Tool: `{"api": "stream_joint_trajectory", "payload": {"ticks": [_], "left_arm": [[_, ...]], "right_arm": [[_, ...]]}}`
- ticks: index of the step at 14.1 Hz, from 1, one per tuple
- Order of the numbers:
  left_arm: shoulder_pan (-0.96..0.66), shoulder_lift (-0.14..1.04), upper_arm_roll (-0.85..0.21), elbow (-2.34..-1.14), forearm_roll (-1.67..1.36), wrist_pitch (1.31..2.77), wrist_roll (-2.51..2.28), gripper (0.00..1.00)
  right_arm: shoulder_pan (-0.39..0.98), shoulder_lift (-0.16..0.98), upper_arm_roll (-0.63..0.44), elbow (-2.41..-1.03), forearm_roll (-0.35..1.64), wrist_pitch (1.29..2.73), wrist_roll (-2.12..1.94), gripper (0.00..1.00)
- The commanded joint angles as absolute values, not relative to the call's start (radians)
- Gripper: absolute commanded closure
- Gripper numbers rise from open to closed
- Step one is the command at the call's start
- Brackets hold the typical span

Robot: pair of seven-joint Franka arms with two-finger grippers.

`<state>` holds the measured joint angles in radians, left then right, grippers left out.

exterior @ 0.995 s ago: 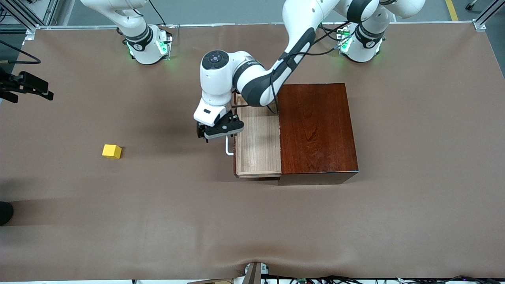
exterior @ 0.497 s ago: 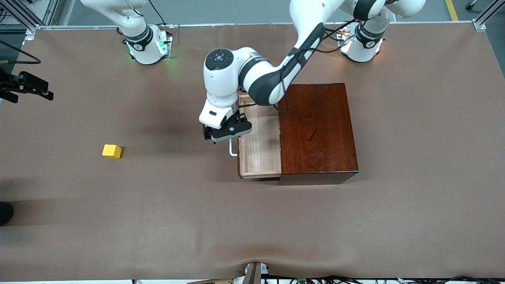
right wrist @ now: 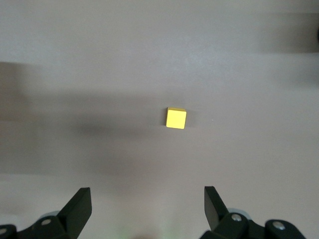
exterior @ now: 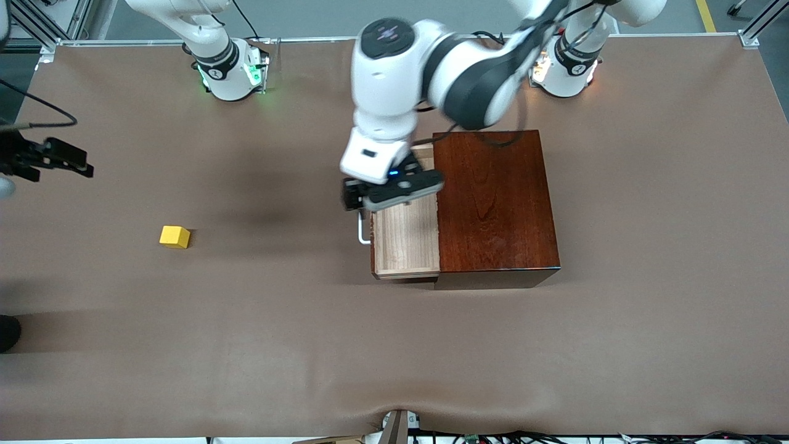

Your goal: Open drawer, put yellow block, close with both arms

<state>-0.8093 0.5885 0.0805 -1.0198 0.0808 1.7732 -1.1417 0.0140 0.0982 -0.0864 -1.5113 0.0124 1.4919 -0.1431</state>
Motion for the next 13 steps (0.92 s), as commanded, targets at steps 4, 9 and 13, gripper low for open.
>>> {"api": "stream_joint_trajectory", "payload": {"ticks": [4,9,13], "left_arm": [[-0.631,0.417,0.071,-1.091,0.086,1.539,-0.881,0.0],[-0.513,0.258,0.071,-1.277,0.086,1.529,-0.672,0.0],[-0.41,0.128,0.069,-1.419,0.086,1.532,-0.507,0.0]], "right_arm": [[0.012,0.179,-0.086,-1.595,0.006,1.629,-0.13,0.0],[0.005,0.21,-0.087,-1.698,0.006,1.773,-0.13,0.0],[-0.023,0.291,-0.087,-1.701,0.006,1.828,-0.13,0.0]]}}
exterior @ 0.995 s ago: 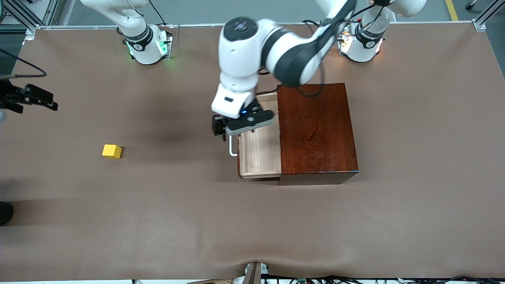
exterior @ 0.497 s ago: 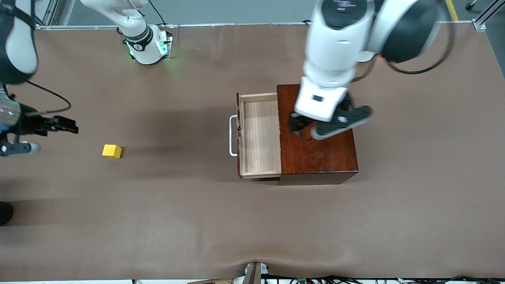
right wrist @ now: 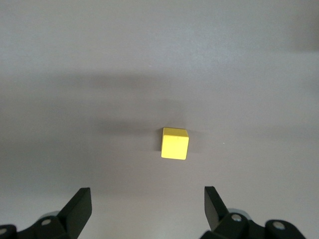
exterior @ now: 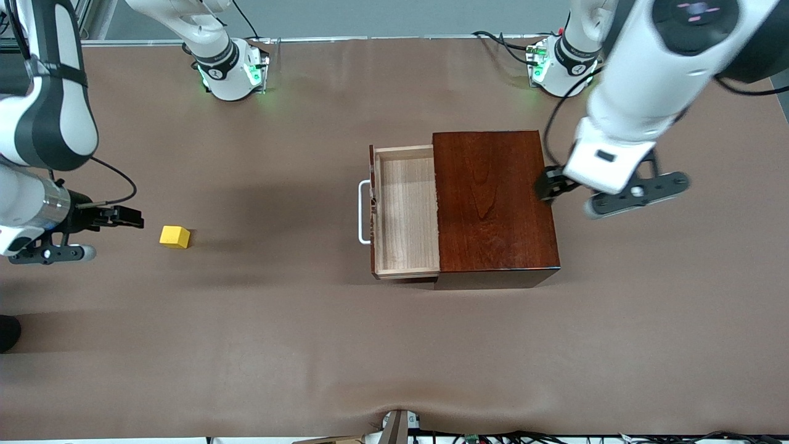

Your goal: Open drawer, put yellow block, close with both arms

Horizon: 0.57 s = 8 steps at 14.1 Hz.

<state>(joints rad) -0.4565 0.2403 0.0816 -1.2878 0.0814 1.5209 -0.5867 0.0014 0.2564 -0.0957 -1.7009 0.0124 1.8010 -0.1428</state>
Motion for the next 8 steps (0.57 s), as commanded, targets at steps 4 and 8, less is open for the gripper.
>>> {"api": "stream_joint_trajectory", "payload": {"ticks": [4,8], "left_arm": [[-0.342,0.043,0.067,-1.508,0.086,1.534,-0.42,0.0],[-0.269,0.038,0.066,-1.509,0.078,1.534,-0.319,0.0]], "right_arm": [[-0.038,0.313,-0.087,-1.788,0.008,1.934,-0.13,0.0],[-0.043,0.314,-0.087,-1.89,0.011,2.057,-0.13,0.0]]}}
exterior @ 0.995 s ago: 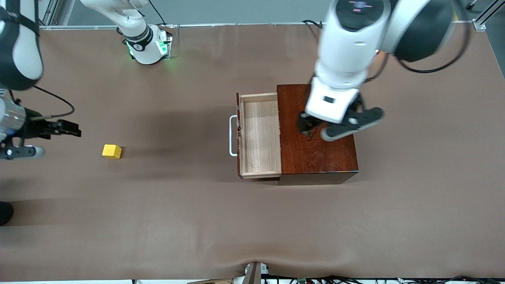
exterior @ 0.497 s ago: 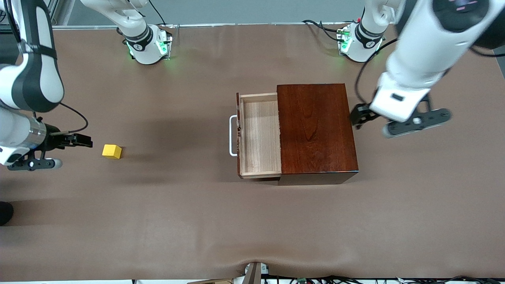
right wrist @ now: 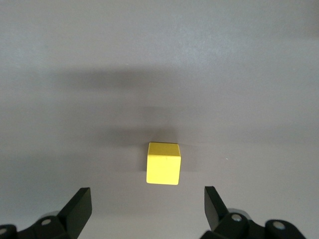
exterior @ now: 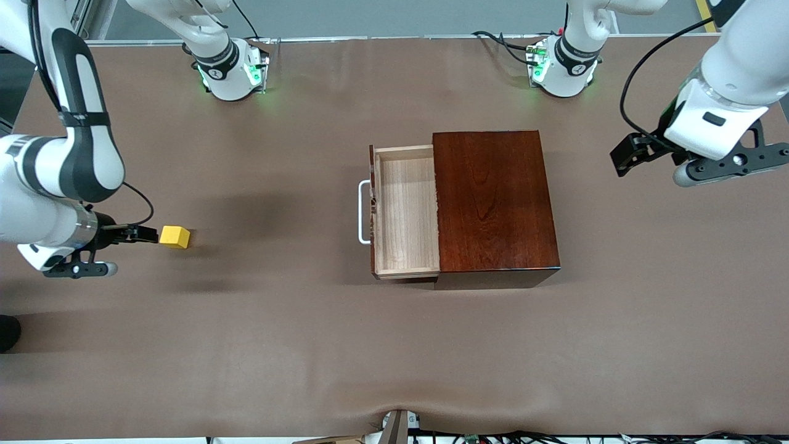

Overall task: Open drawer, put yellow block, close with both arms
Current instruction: 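Lower the right gripper over the yellow block and grasp it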

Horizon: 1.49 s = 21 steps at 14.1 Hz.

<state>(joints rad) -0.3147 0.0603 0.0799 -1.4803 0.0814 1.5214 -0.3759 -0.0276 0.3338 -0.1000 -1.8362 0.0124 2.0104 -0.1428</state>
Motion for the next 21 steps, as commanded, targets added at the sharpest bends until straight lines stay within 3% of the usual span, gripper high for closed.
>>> {"api": "stream_joint_trajectory", "payload": {"ticks": [1,6,12,21], "left_arm": [[-0.247,0.037,0.061,-1.509,0.072,1.534,-0.286,0.0],[-0.063,0.034,-0.08,-1.513,0.055,1.537,-0.083,0.0],[-0.025,-0.011,-0.084,-1.534,0.052,1.539,0.012,0.0],[-0.025,0.008,-0.08,-1.511,0.052,1.532,0.017,0.0]], "right_arm": [[-0.044,0.314,-0.087,-1.913,0.011,2.081,-0.13,0.0],[-0.061,0.345,-0.087,-2.013,0.011,2.244,-0.144,0.0],[-0.107,0.417,-0.084,-2.023,0.028,2.298,-0.163,0.0],[-0.091,0.419,-0.083,-2.11,0.063,2.388,-0.164,0.0]]}}
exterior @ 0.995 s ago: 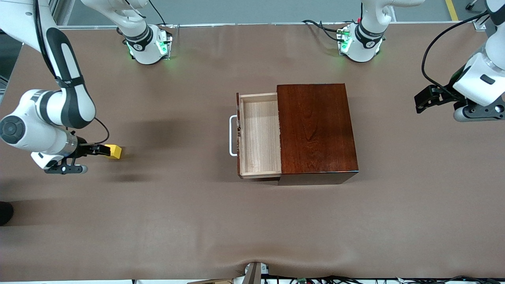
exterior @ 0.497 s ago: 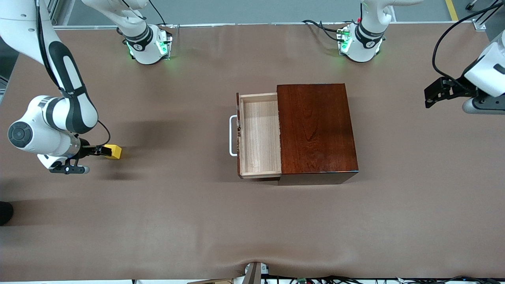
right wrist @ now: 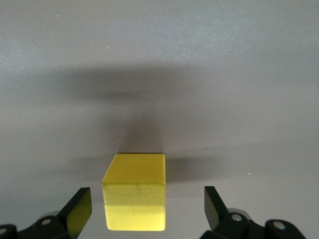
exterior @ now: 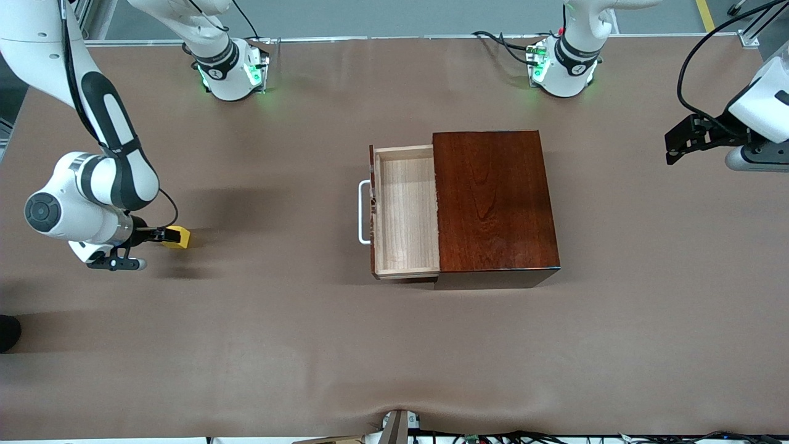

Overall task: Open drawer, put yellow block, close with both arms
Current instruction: 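Lower the right gripper over the yellow block and grasp it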

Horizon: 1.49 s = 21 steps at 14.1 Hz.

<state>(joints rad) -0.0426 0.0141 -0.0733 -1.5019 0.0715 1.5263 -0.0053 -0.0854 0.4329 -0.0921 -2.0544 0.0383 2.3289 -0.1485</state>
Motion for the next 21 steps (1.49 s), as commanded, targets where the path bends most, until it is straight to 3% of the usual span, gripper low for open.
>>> {"api": "stream_joint_trajectory", "payload": {"ticks": [1,2,4,7,16,21], "left_arm": [[-0.026,0.011,-0.078,-1.511,0.054,1.532,0.015,0.0],[-0.031,0.011,-0.078,-1.514,0.054,1.529,0.003,0.0],[-0.034,0.0,-0.078,-1.517,0.052,1.514,0.006,0.0],[-0.034,0.002,-0.084,-1.511,0.049,1.499,0.0,0.0],[-0.02,-0.012,-0.077,-1.513,0.006,1.506,-0.008,0.0],[-0.005,-0.008,-0.074,-1.519,0.02,1.506,-0.009,0.0]], "right_arm": [[-0.089,0.419,-0.083,-2.126,0.063,2.416,-0.166,0.0],[-0.089,0.417,-0.083,-2.129,0.063,2.418,-0.169,0.13],[-0.089,0.416,-0.083,-2.132,0.063,2.415,-0.167,0.58],[-0.084,0.408,-0.083,-2.132,0.063,2.398,-0.164,0.97],[-0.061,0.31,-0.058,-2.034,0.064,2.127,-0.147,1.0],[-0.037,0.273,-0.06,-1.76,0.063,1.733,0.021,1.0]]}}
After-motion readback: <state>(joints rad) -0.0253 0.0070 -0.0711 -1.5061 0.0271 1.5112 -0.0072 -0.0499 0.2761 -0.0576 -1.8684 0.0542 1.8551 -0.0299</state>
